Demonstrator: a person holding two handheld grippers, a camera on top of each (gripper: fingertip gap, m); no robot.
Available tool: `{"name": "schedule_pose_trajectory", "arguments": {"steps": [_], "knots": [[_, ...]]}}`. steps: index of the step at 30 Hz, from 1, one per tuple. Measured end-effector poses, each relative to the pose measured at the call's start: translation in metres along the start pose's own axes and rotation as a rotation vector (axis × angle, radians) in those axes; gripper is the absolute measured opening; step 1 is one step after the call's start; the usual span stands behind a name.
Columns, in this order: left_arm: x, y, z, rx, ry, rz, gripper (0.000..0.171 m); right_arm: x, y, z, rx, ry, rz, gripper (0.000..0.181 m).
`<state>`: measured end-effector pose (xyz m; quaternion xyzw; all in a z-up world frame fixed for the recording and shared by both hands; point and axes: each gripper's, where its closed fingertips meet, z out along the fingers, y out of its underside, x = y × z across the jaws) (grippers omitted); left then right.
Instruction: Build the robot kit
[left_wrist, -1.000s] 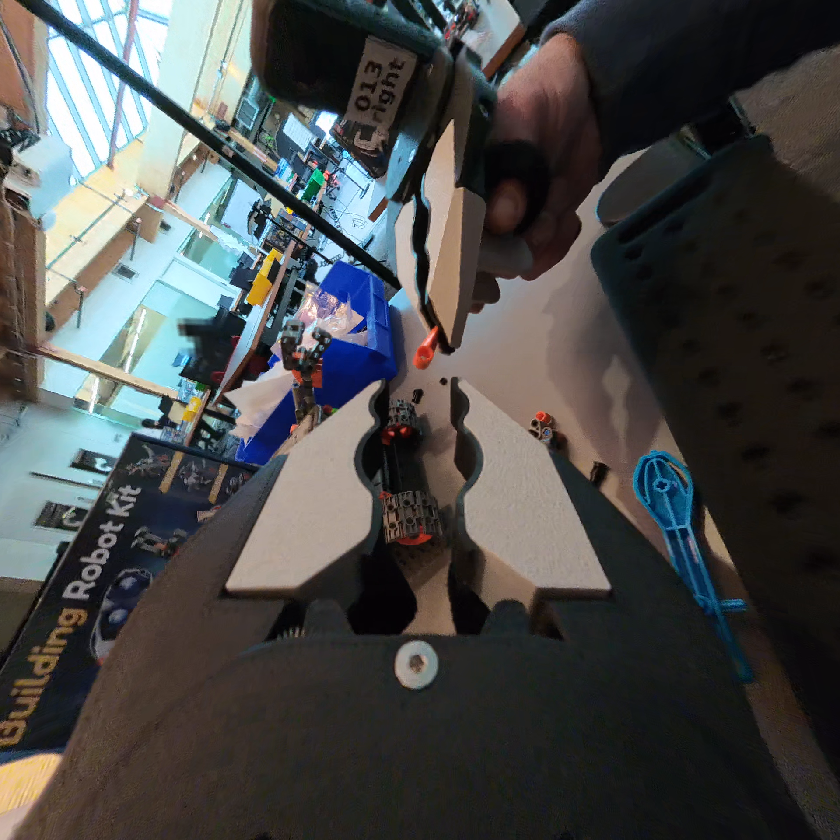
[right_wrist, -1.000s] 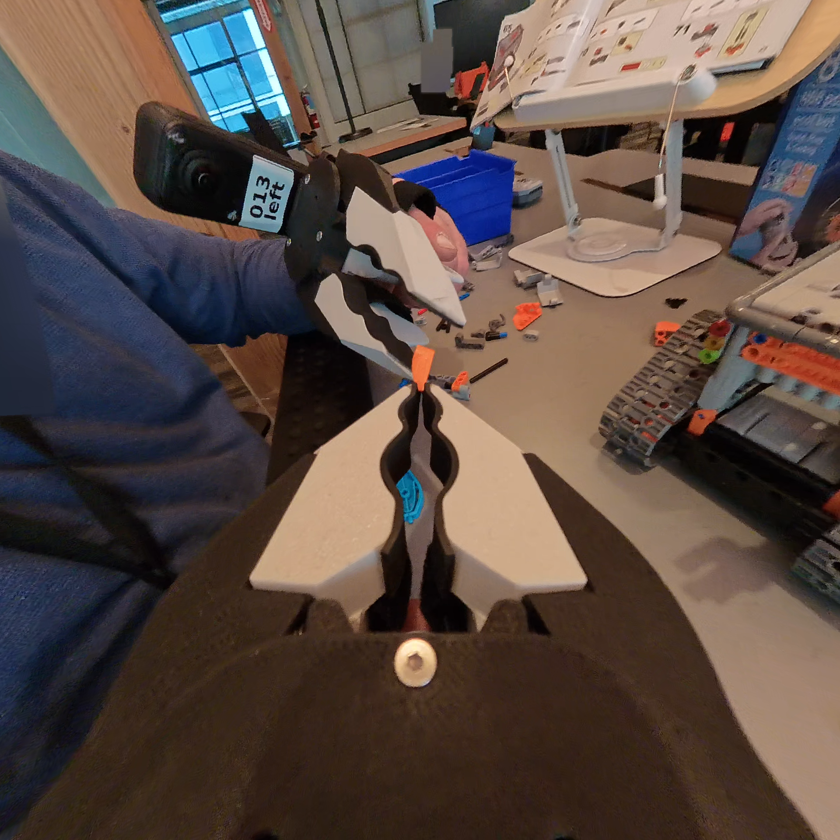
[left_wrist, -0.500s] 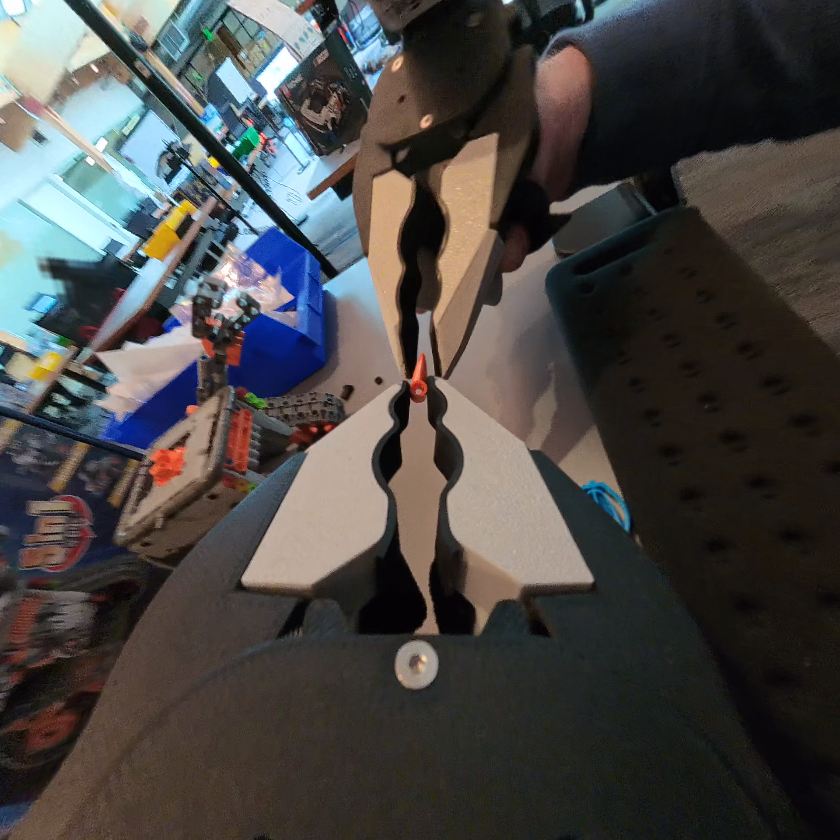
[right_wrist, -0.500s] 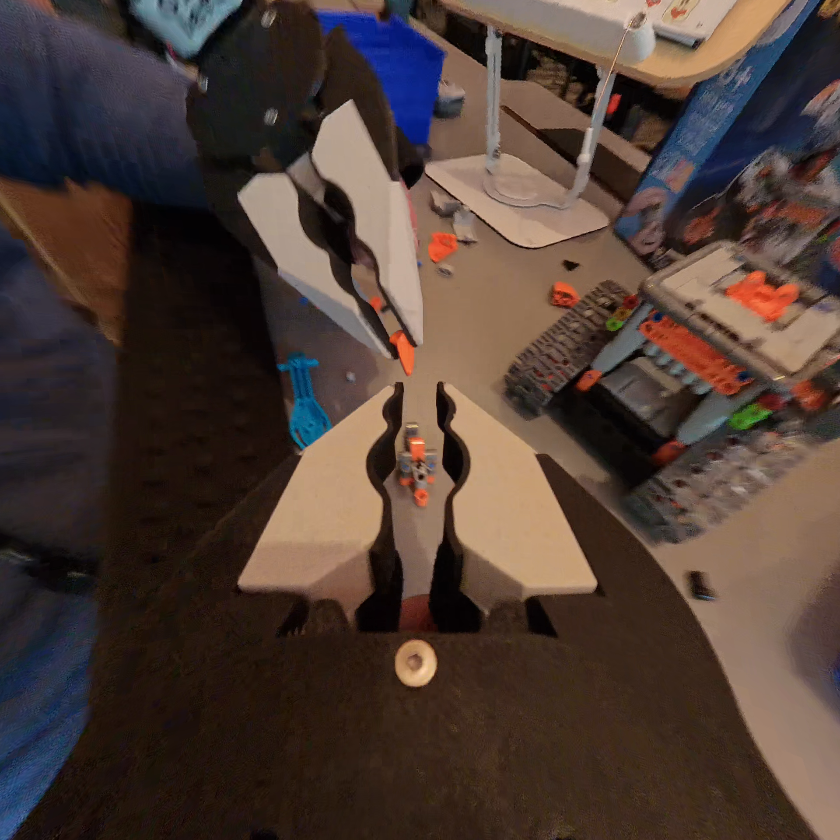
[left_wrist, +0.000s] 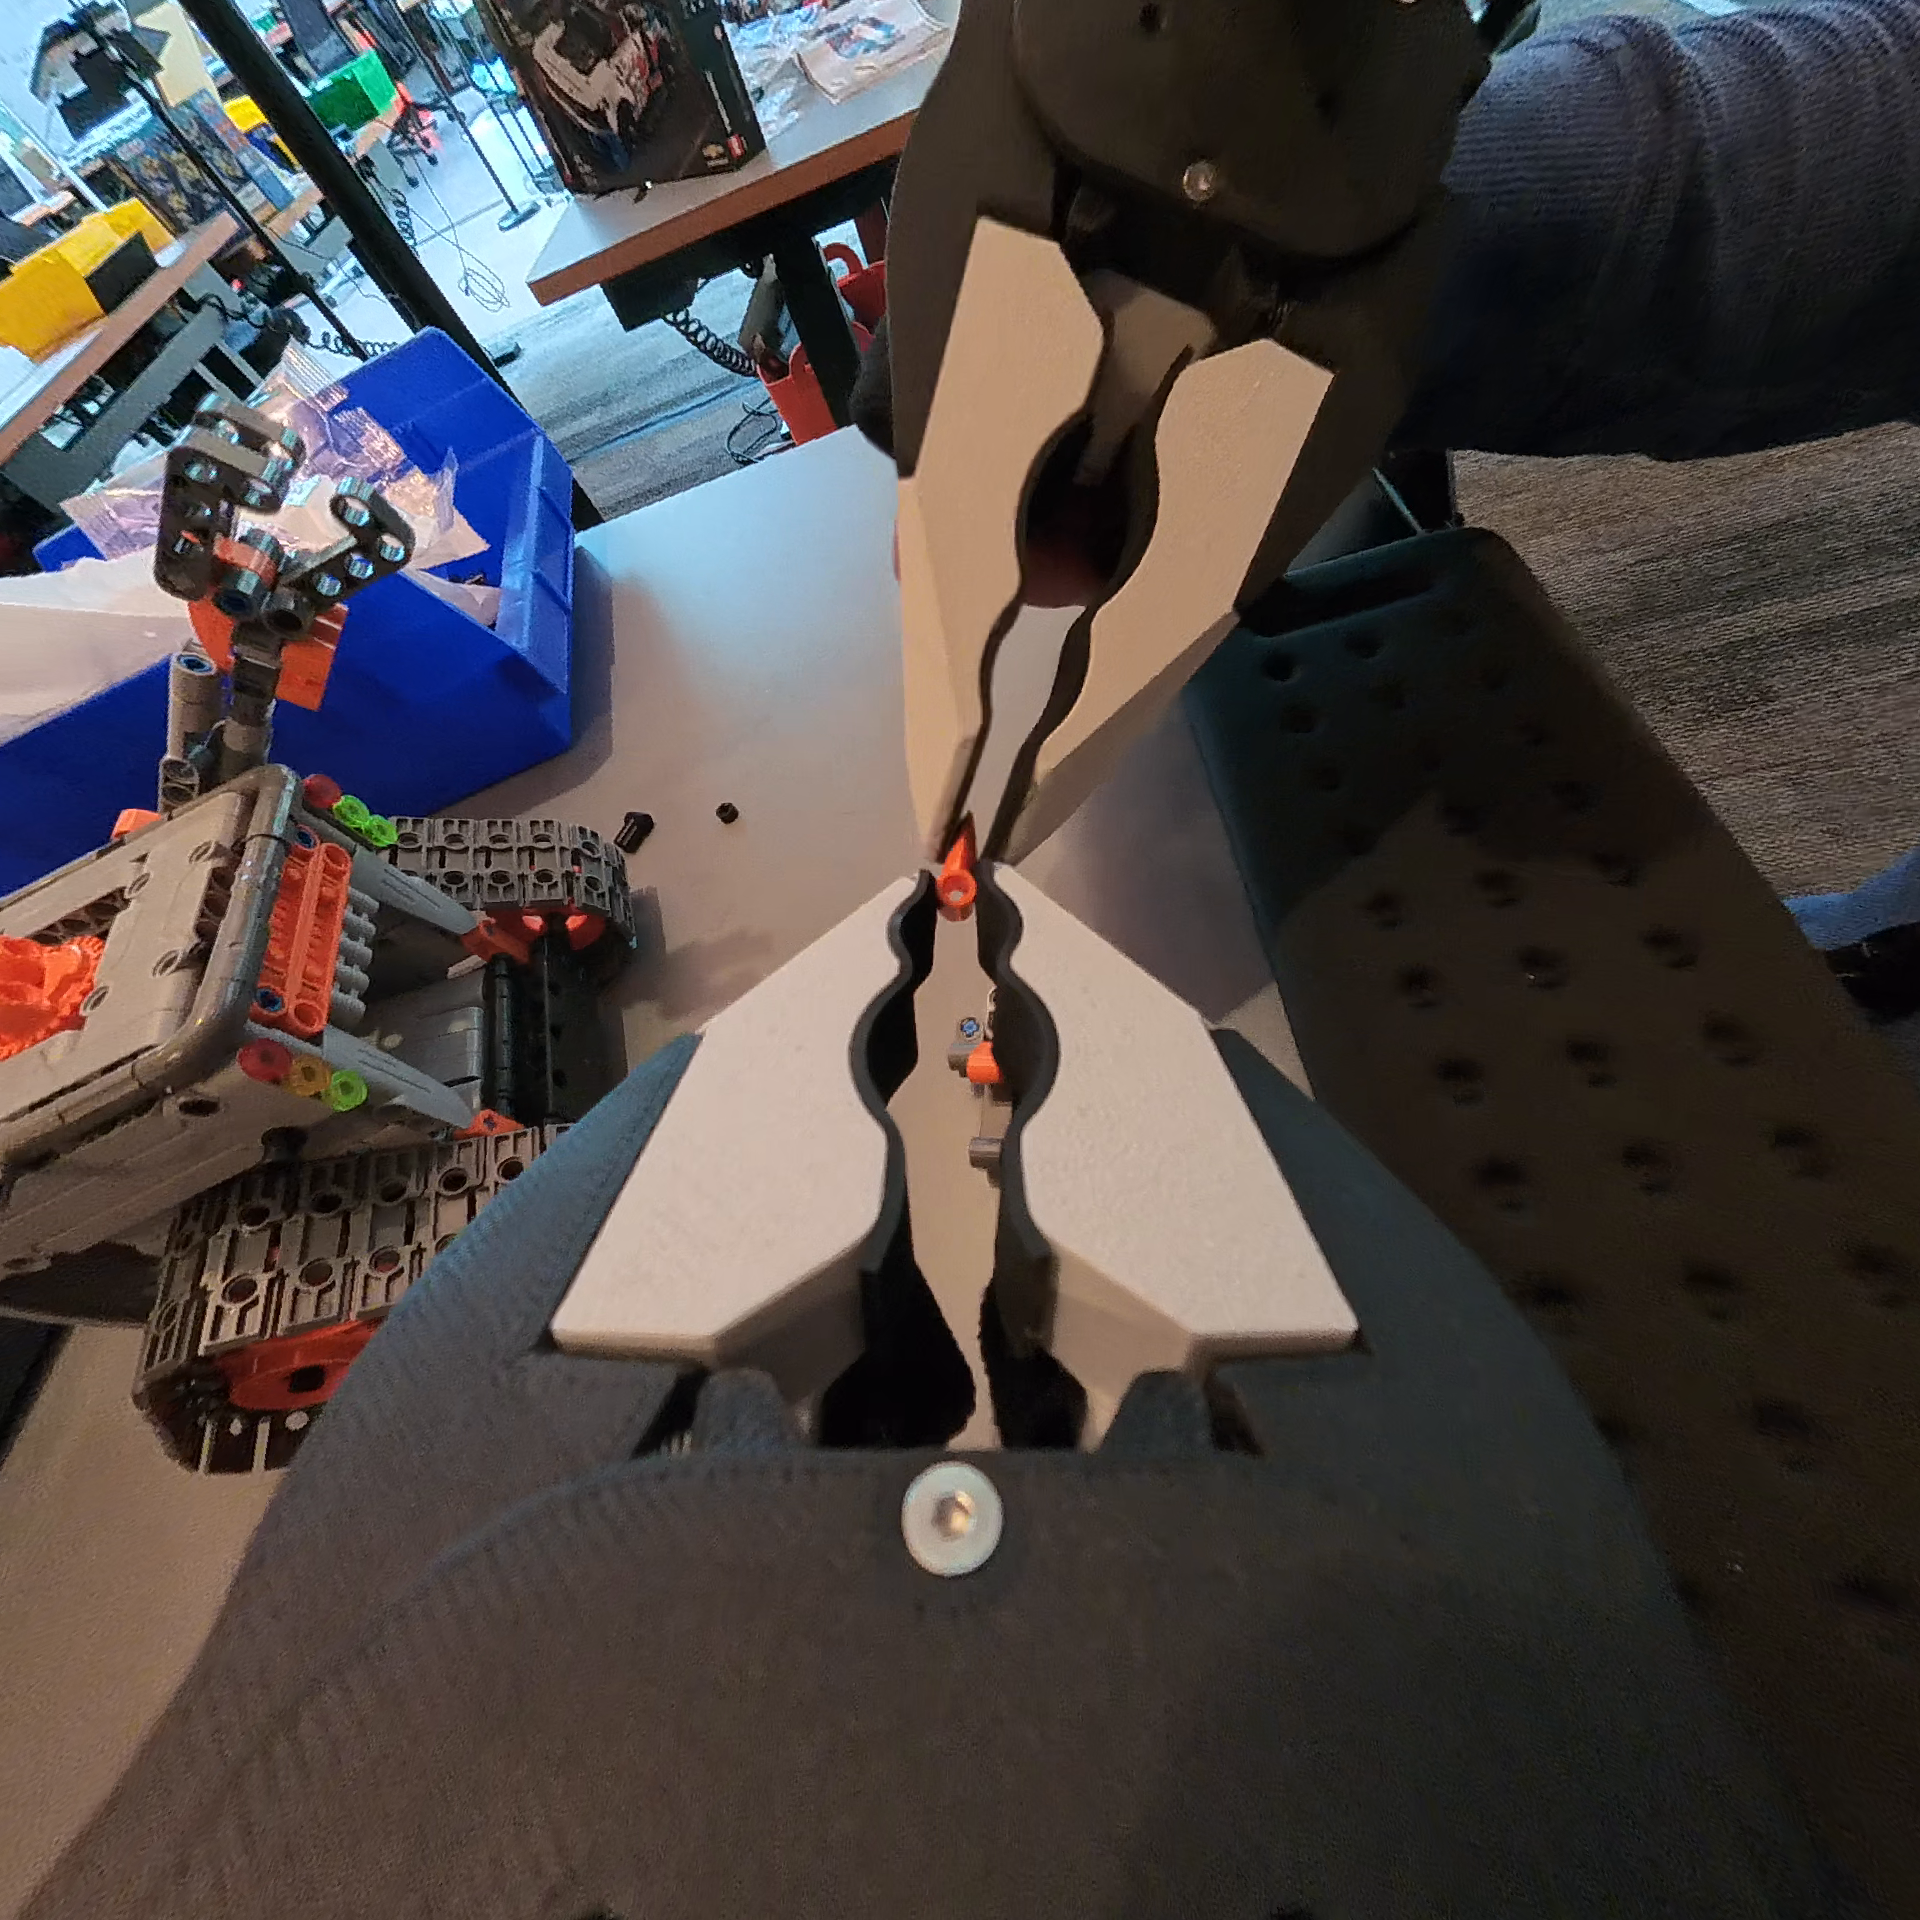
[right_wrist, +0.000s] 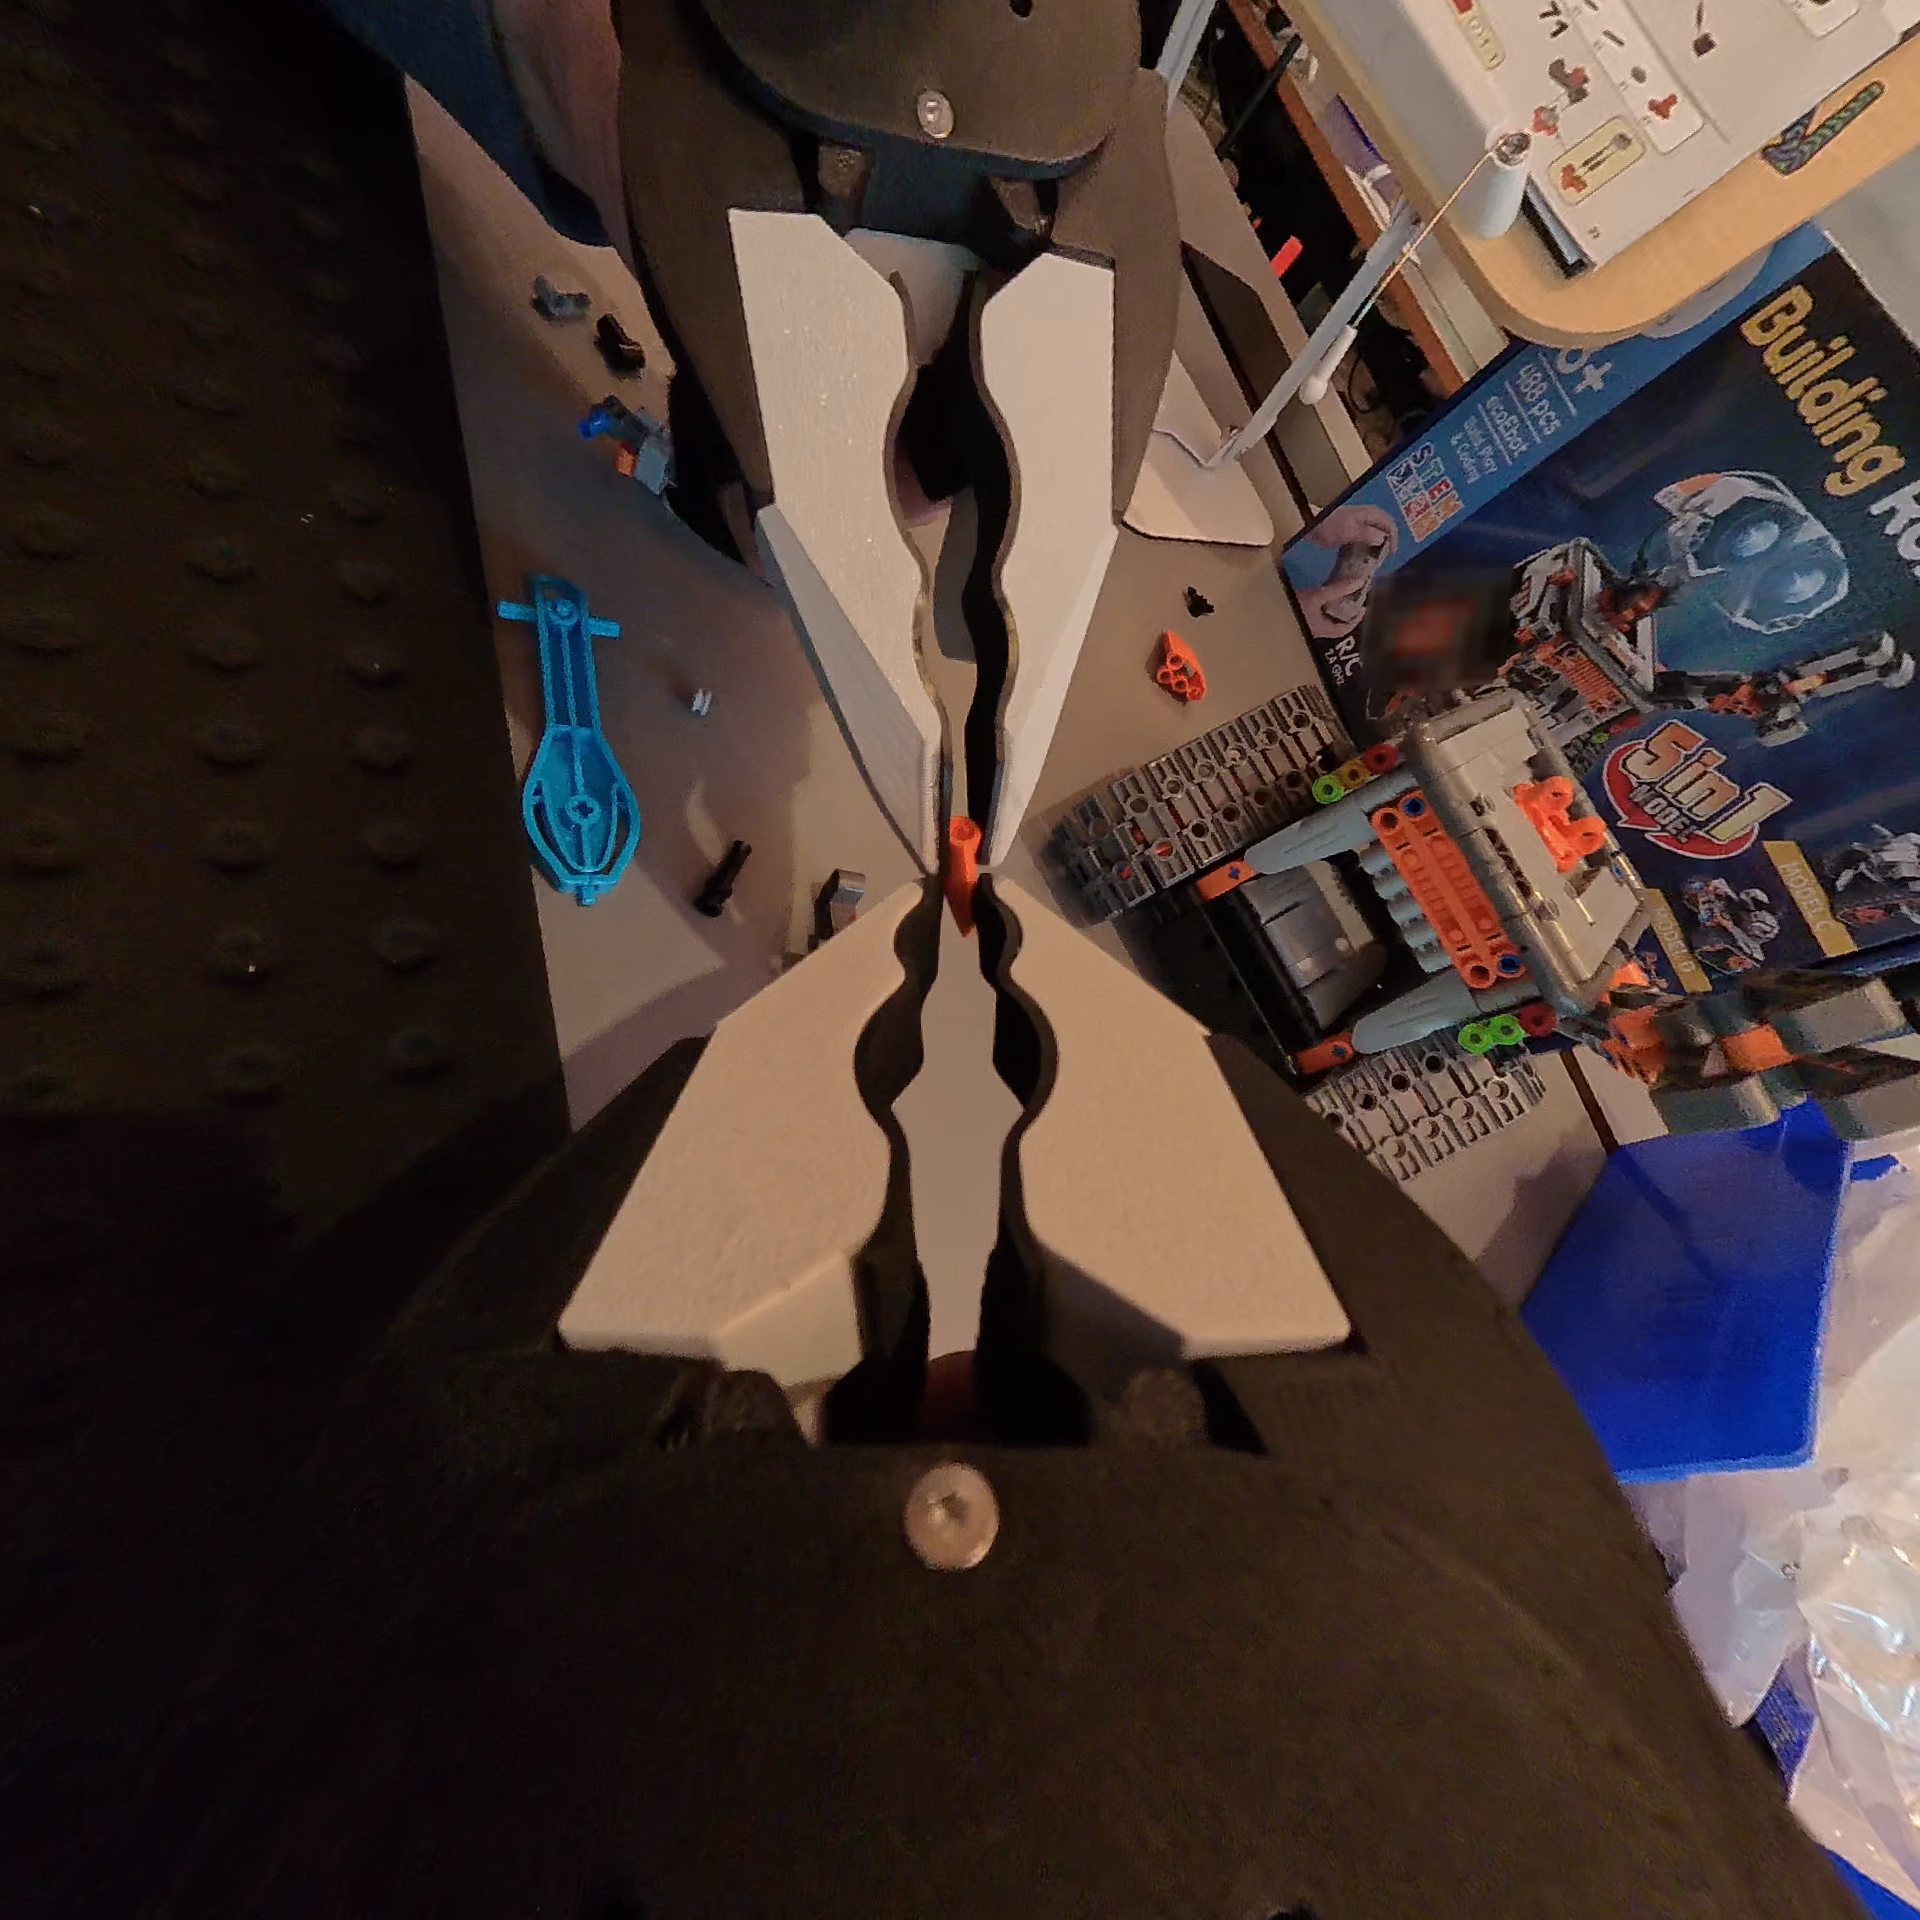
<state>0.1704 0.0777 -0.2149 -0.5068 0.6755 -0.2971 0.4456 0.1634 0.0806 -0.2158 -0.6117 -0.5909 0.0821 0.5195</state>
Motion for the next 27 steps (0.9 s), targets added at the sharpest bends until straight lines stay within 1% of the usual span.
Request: {"name": "schedule_pose_trajectory", "arguments": {"steps": [3,6,9,11,16,27], "knots": [[0.003,0.005,0.005,-0.015,0.033,-0.016,0.005,-0.004,0.007,0.002,-0.014,-0.064,0.049,0.003],[0.005,0.017,0.012,-0.065,0.067,-0.034,0.006,-0.009,0.019,0.007,-0.047,-0.114,0.107,0.003],[0.007,0.028,0.014,-0.112,0.097,-0.048,0.011,-0.011,0.028,0.010,-0.068,-0.147,0.152,0.002],[0.007,0.034,0.015,-0.131,0.101,-0.047,0.009,-0.014,0.031,0.012,-0.076,-0.172,0.164,0.002],[0.008,0.042,0.018,-0.165,0.119,-0.033,0.004,-0.020,0.040,0.020,-0.119,-0.214,0.176,0.002],[0.009,0.049,0.021,-0.214,0.130,-0.010,0.003,-0.023,0.047,0.026,-0.157,-0.259,0.200,0.002]]}}
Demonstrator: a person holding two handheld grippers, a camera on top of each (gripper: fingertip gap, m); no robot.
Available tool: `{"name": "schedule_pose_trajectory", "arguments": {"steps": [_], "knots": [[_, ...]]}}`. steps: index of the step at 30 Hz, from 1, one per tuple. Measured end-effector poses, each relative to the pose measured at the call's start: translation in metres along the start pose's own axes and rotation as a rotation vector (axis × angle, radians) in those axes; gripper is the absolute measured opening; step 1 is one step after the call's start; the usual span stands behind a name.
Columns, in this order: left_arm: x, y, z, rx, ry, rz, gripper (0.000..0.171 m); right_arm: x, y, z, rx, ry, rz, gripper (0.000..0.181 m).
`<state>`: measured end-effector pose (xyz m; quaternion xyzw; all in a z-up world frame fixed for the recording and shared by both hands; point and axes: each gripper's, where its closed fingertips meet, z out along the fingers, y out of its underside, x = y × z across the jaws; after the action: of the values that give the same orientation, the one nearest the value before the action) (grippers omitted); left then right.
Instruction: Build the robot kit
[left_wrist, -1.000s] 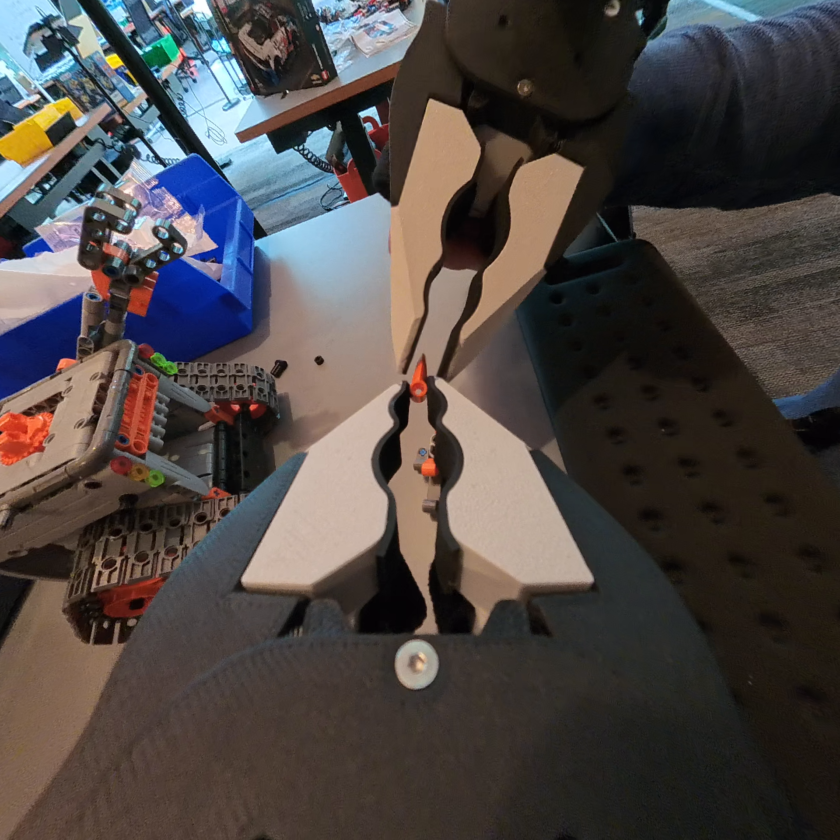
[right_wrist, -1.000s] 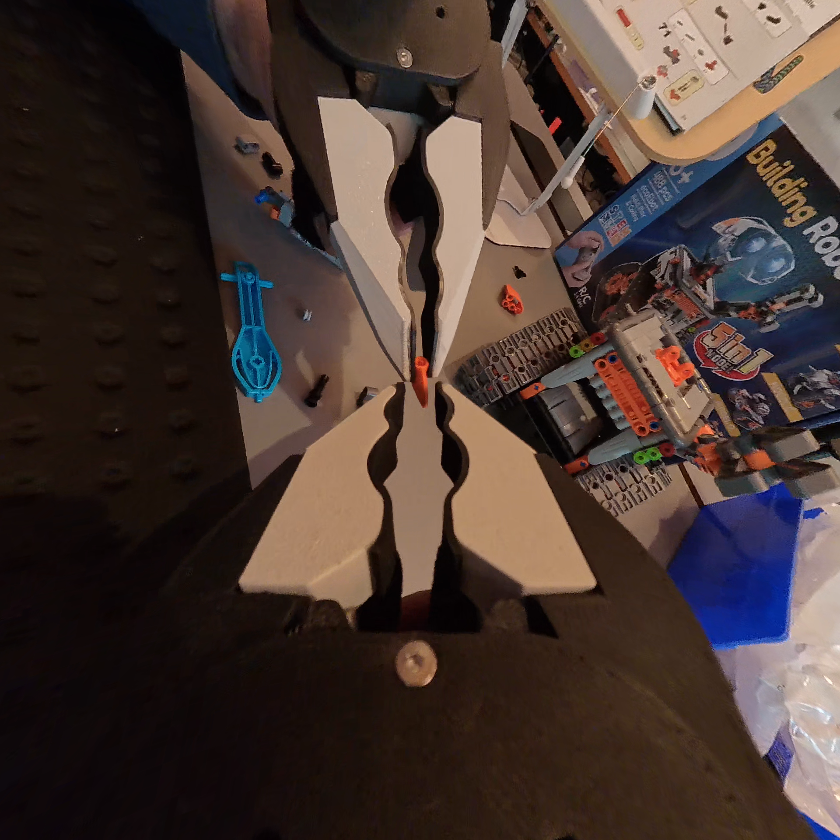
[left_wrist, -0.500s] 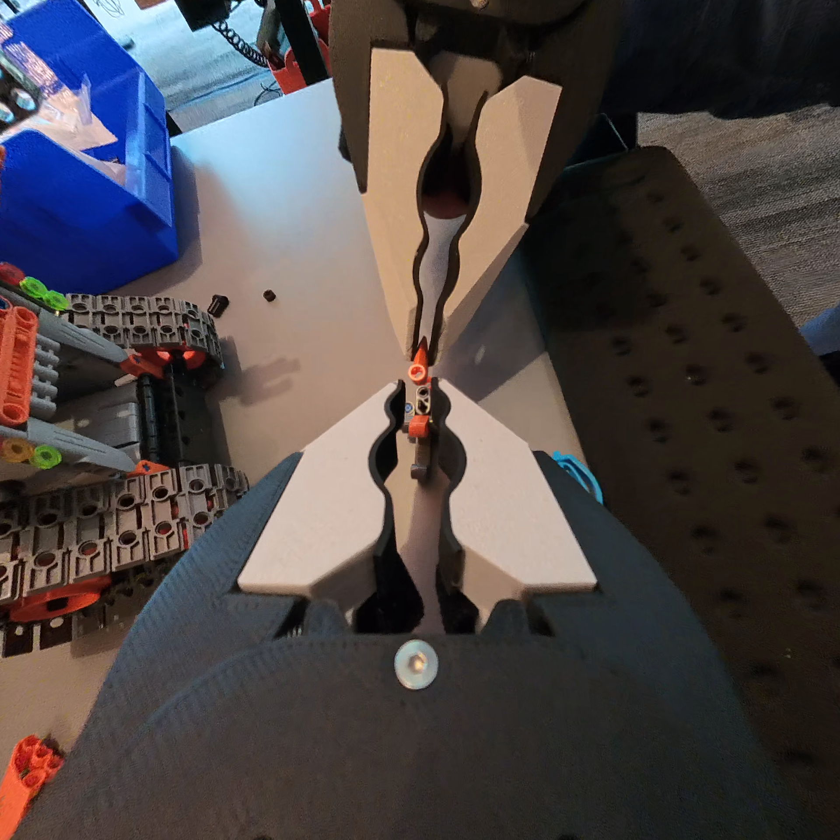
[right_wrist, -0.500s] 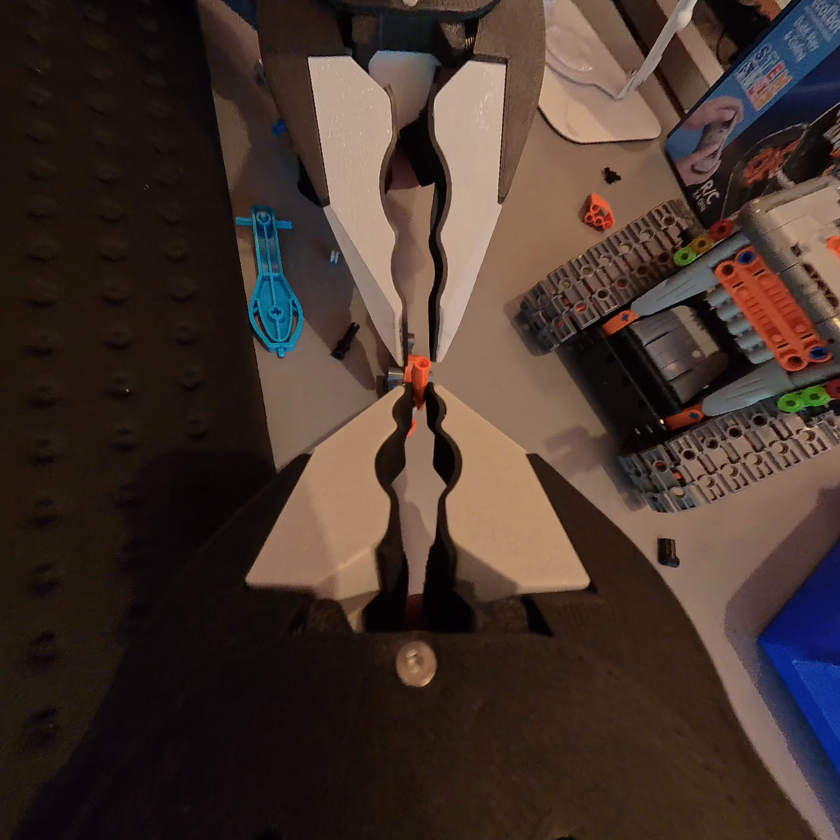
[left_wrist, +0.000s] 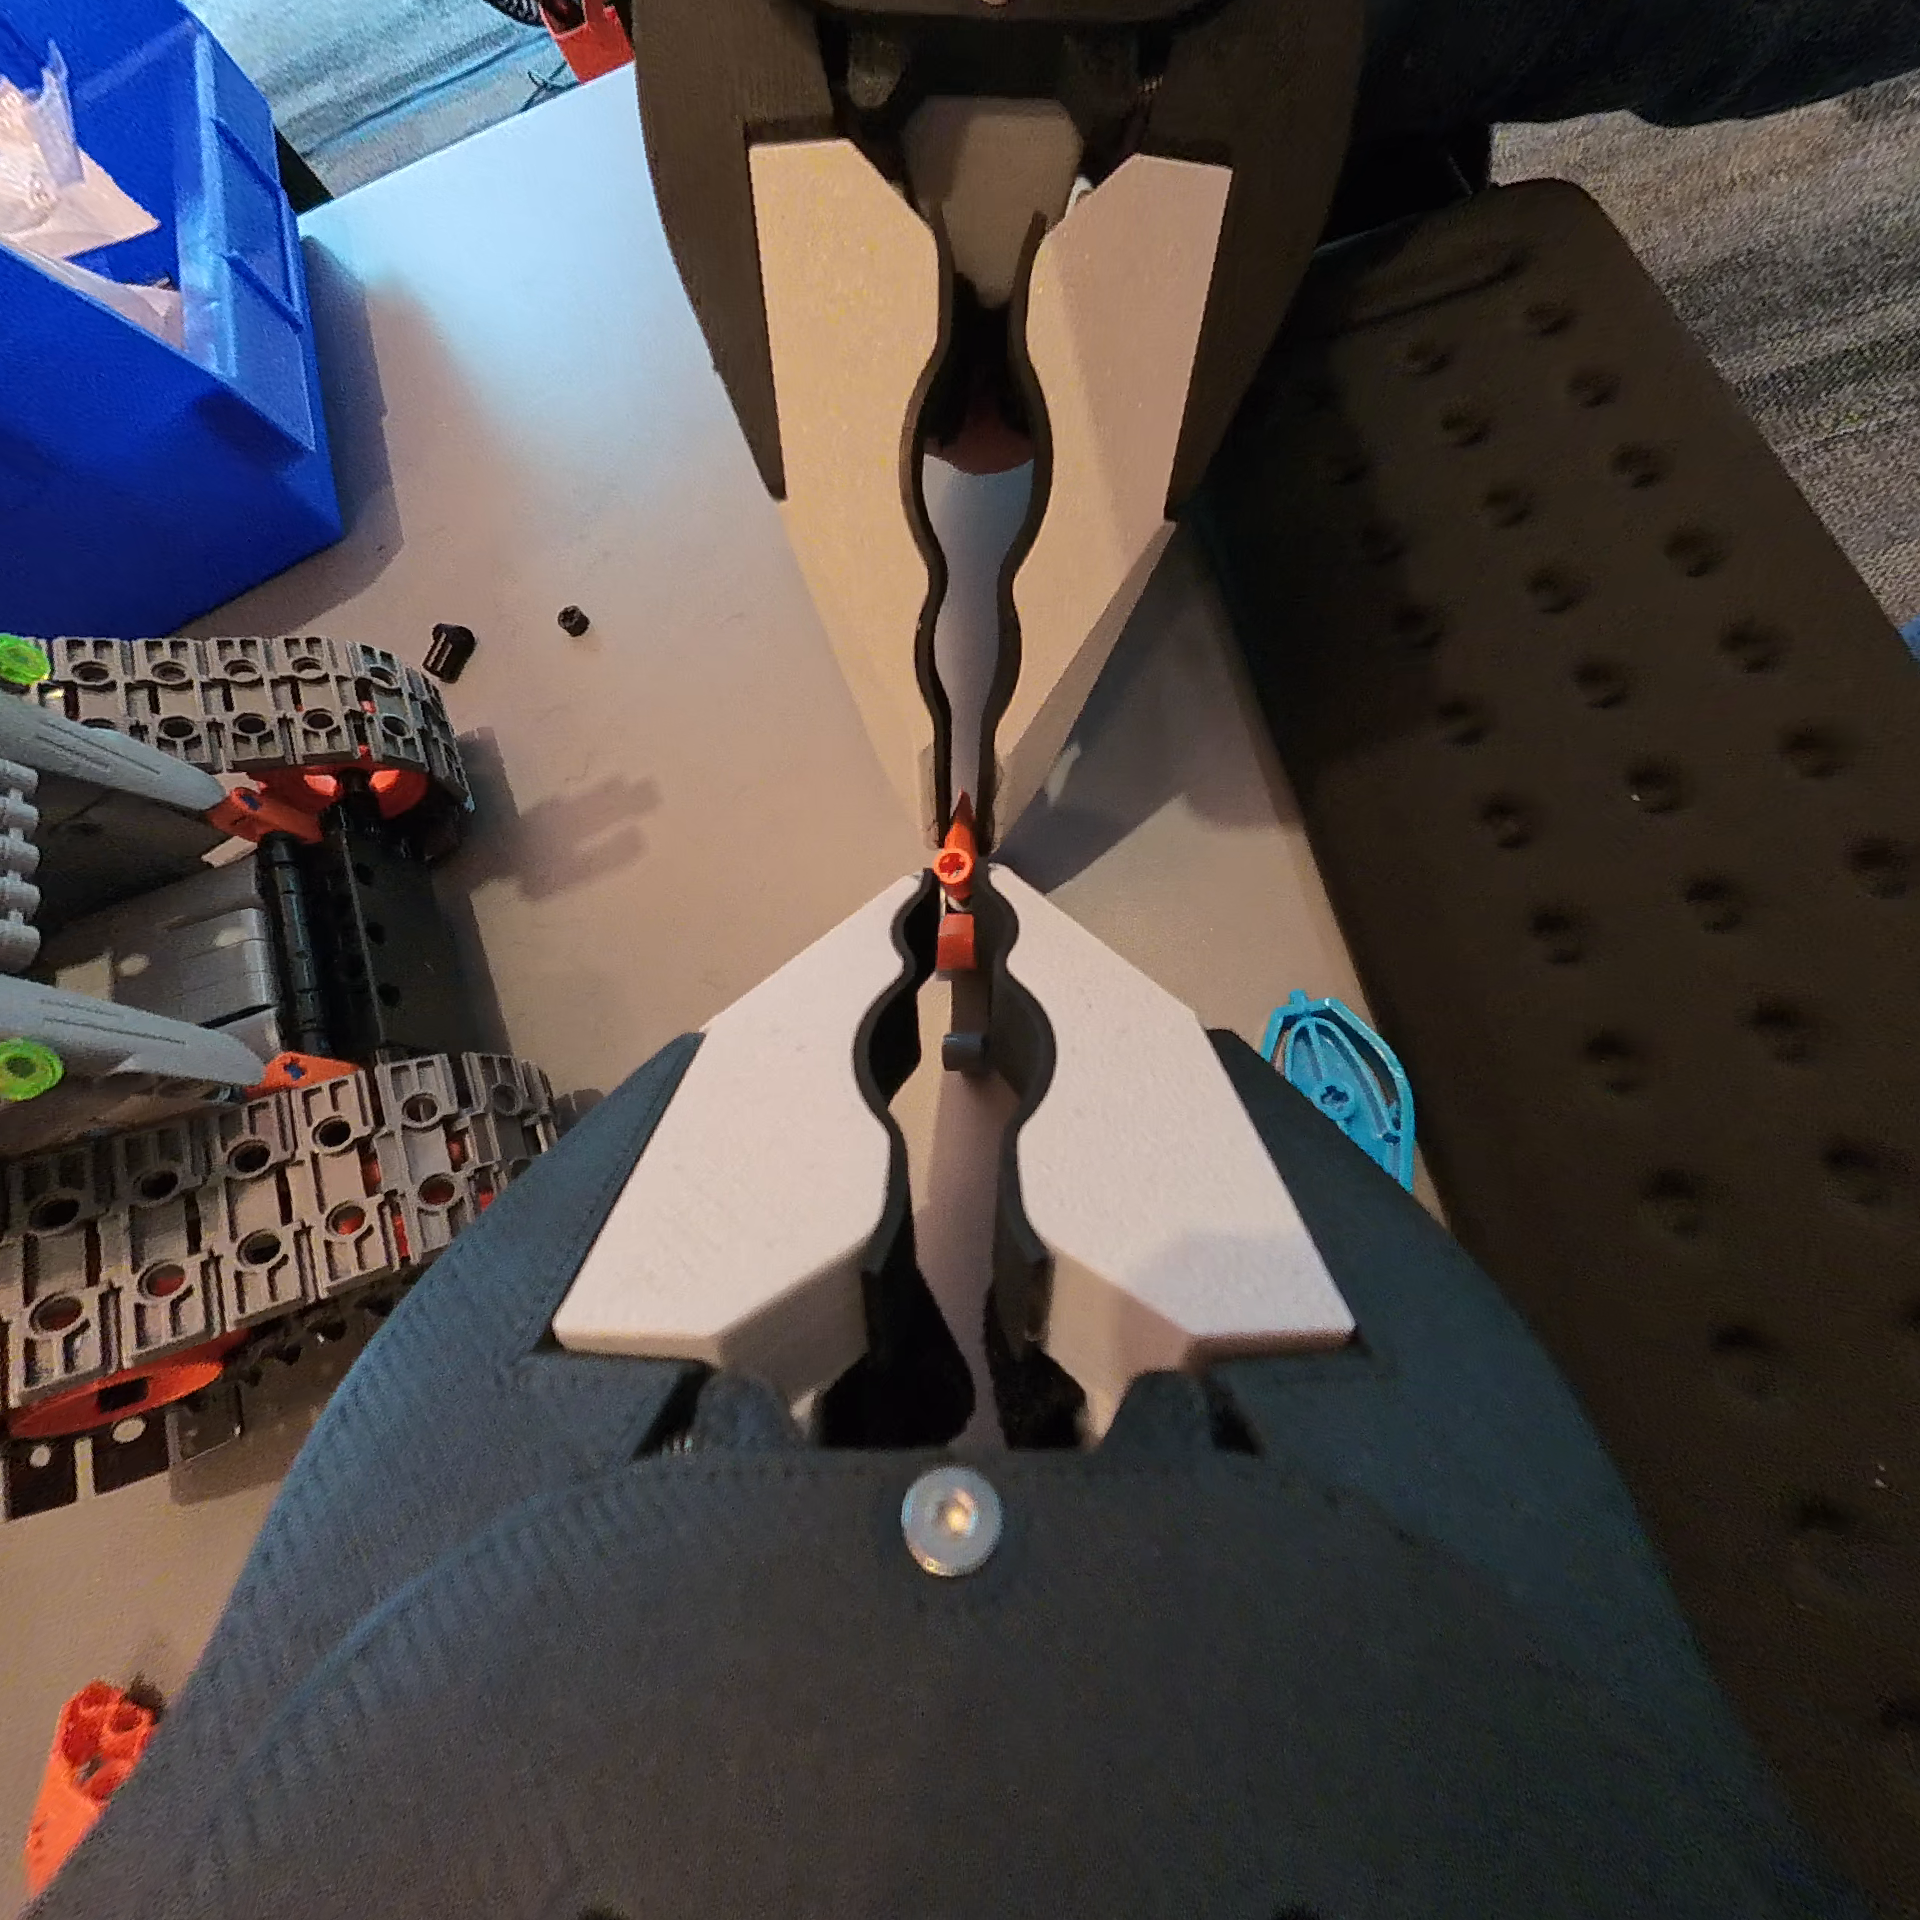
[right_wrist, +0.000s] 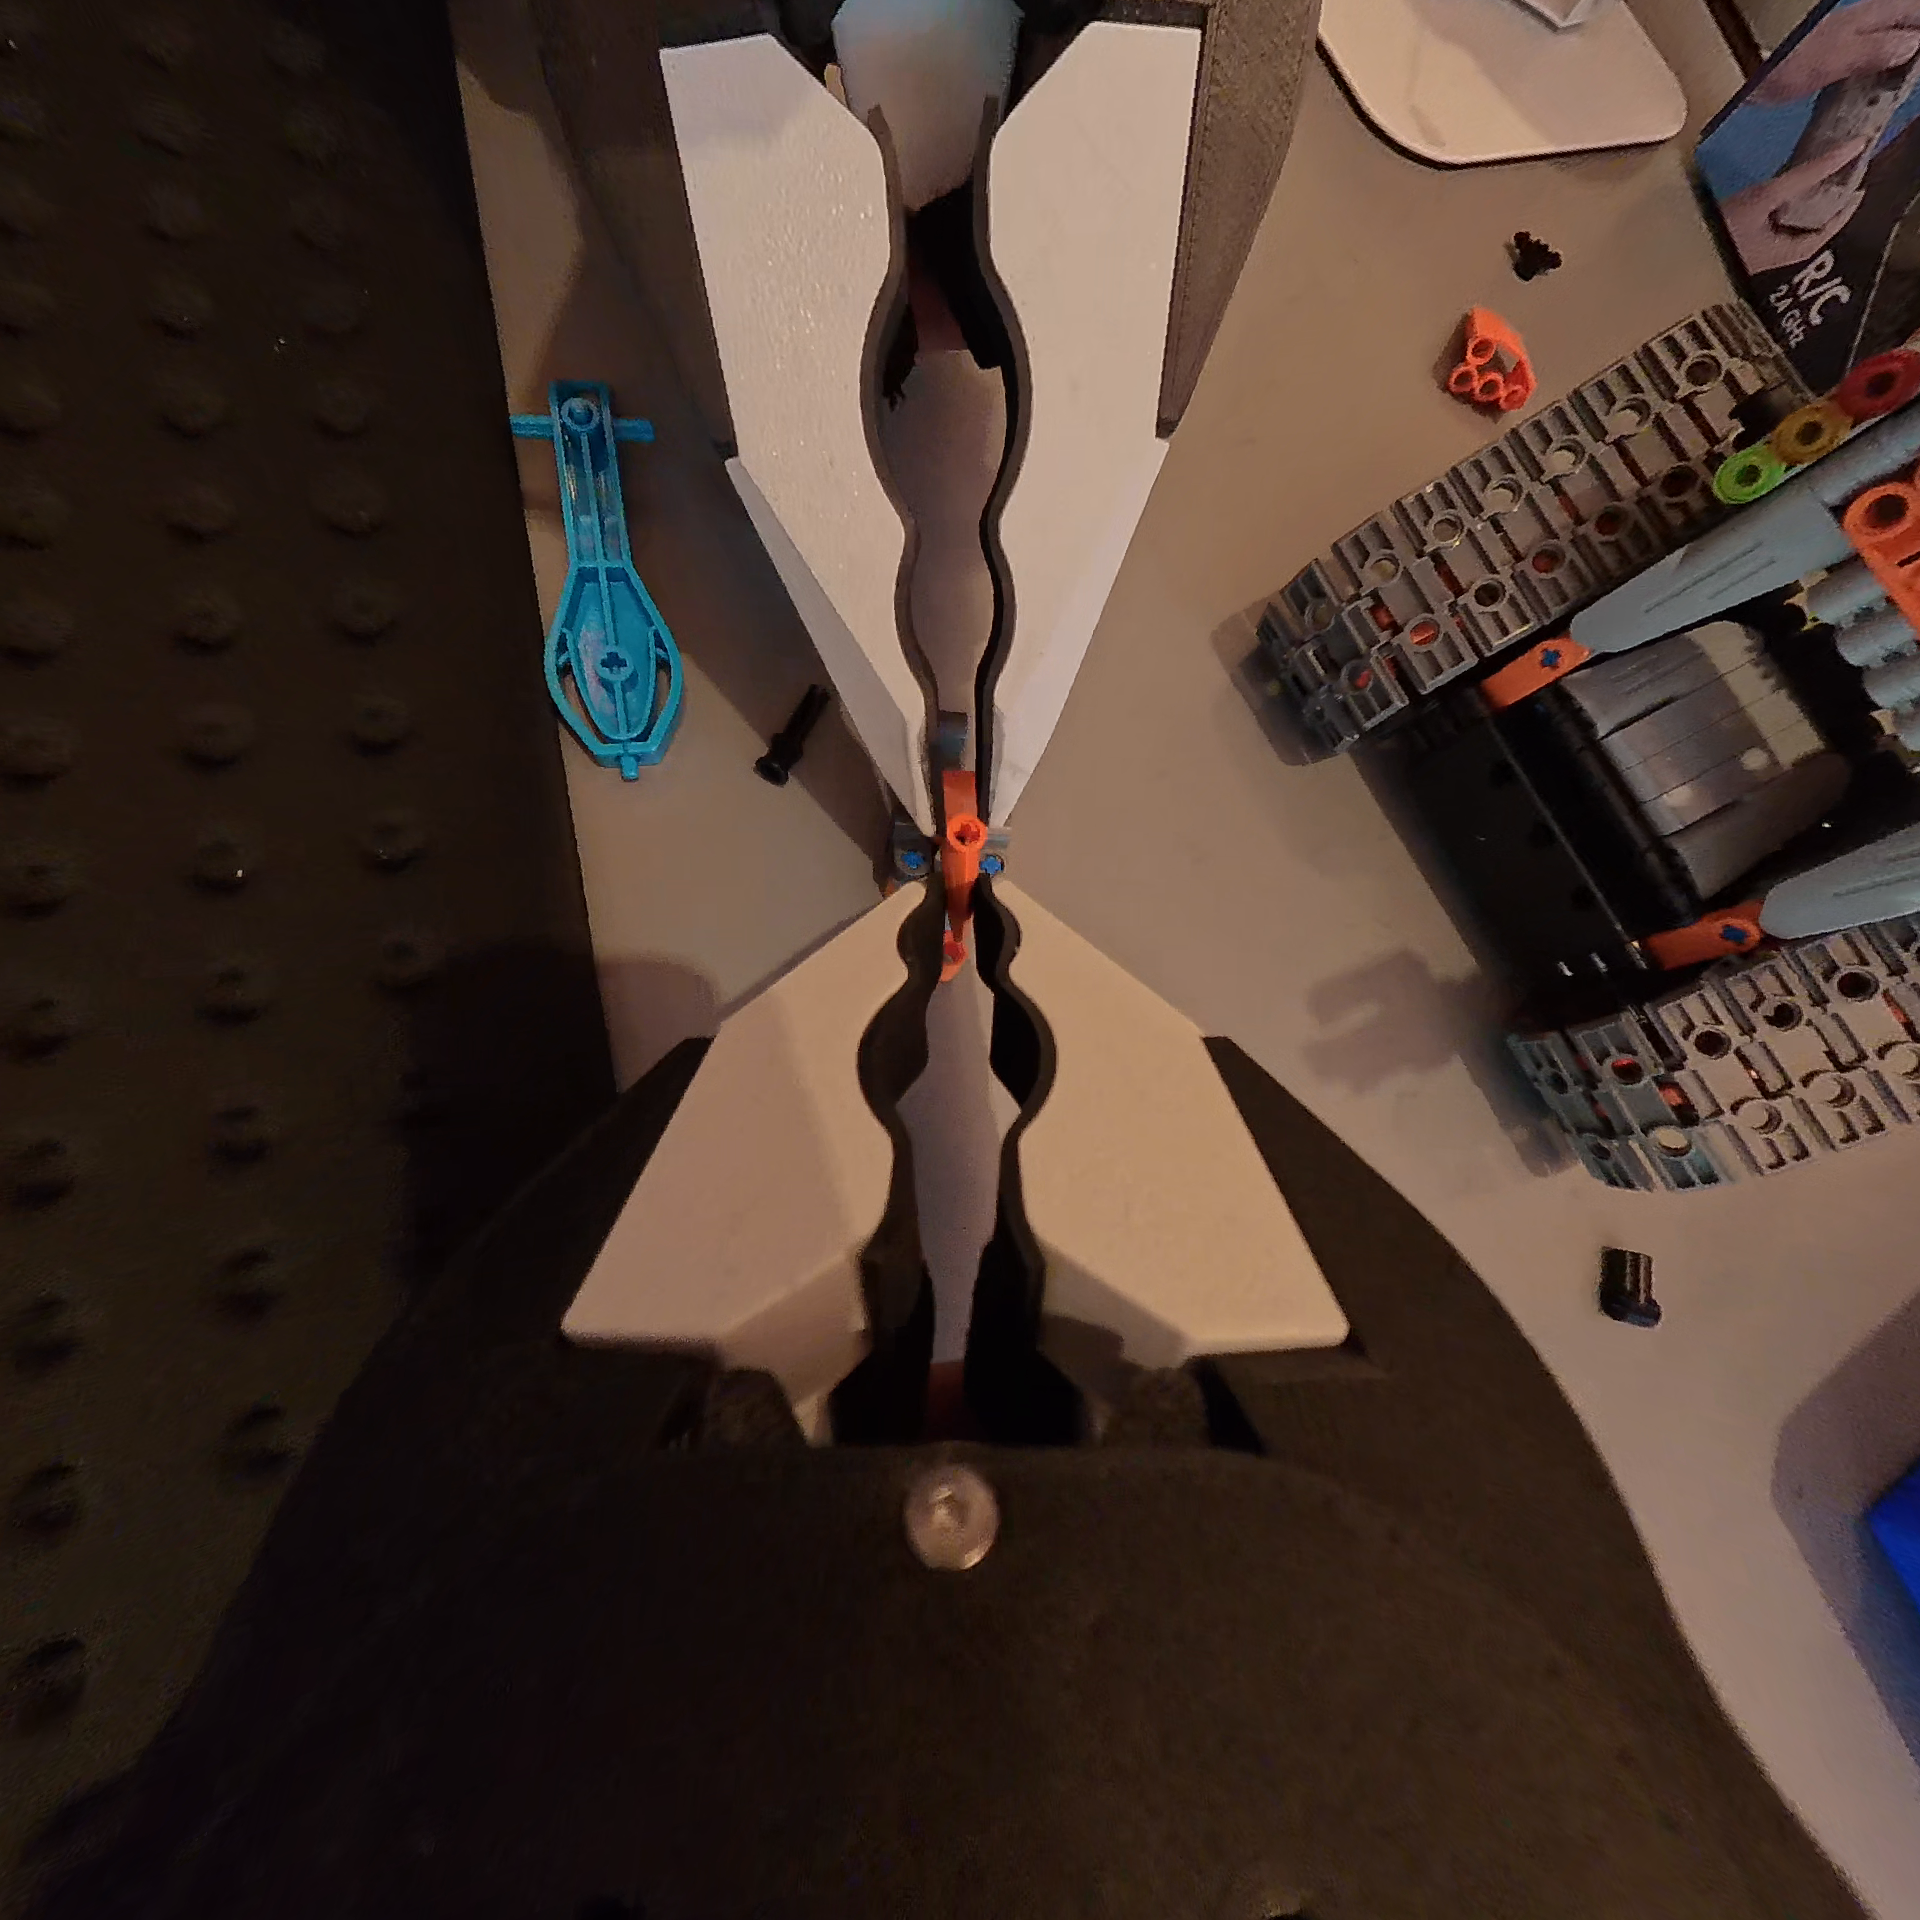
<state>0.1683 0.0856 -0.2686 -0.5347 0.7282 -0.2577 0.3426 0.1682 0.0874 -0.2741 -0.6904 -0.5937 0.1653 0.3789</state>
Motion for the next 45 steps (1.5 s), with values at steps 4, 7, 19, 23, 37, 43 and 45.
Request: {"name": "schedule_pose_trajectory", "arguments": {"steps": [4,7,19,23,37,43,45], "knots": [[0.001,0.002,0.001,-0.012,0.002,0.005,0.003,-0.001,0.001,0.001,-0.029,-0.010,-0.006,0.002],[0.002,0.002,0.001,-0.026,-0.006,0.030,0.003,-0.002,0.002,0.001,-0.075,-0.017,-0.022,0.002],[0.002,0.005,0.000,0.011,0.001,0.007,0.000,-0.002,0.004,0.003,-0.281,-0.062,-0.096,0.002],[0.003,-0.007,-0.010,0.084,-0.002,0.005,0.002,-0.002,0.004,0.004,-0.300,-0.059,-0.107,0.002],[0.002,-0.002,-0.001,0.015,-0.028,0.035,0.000,-0.001,0.004,0.004,-0.342,-0.077,-0.115,0.002],[0.001,0.001,-0.001,0.032,0.007,-0.058,0.000,0.000,0.003,0.005,-0.381,-0.083,-0.137,0.002],[0.002,0.001,-0.001,0.033,0.009,-0.076,0.000,-0.001,0.004,0.006,-0.403,-0.092,-0.147,0.002]]}}
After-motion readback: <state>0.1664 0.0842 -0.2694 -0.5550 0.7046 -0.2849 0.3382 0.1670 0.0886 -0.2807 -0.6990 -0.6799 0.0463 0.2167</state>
